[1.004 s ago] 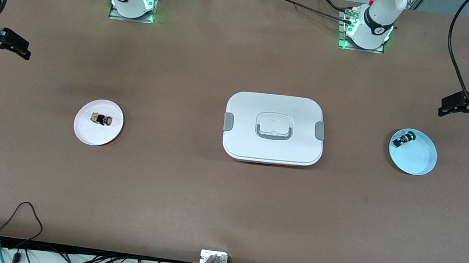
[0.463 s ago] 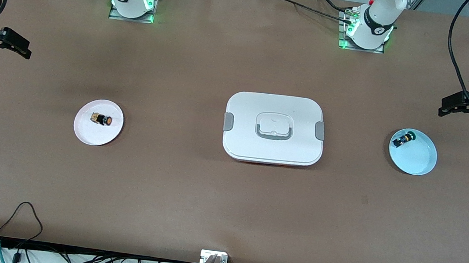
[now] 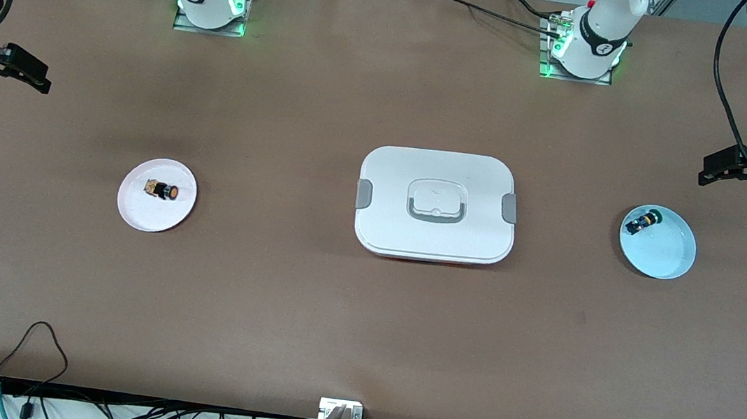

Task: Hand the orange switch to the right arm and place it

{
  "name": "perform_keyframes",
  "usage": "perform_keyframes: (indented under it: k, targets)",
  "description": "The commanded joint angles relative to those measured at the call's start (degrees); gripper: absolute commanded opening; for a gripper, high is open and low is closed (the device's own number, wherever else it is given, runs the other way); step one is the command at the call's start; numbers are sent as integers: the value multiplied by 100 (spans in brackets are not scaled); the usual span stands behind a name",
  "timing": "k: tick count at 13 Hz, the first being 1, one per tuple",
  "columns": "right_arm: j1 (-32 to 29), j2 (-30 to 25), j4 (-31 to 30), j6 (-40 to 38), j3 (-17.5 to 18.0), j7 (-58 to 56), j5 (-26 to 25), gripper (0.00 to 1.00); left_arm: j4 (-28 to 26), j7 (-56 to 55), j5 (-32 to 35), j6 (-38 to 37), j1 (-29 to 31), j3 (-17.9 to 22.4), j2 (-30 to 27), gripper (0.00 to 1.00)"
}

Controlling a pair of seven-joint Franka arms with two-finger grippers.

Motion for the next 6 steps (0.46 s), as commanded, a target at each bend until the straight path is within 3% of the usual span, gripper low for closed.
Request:
perform_keyframes:
  k: [1, 6]
  targets:
    - [-12, -69, 42, -104, 28, -68, 3, 100, 177, 33, -80, -30, -29, 45, 83, 100]
    - [-29, -60, 33, -95, -25, -68, 3, 100, 230, -2, -54, -30, -55, 45, 66, 100]
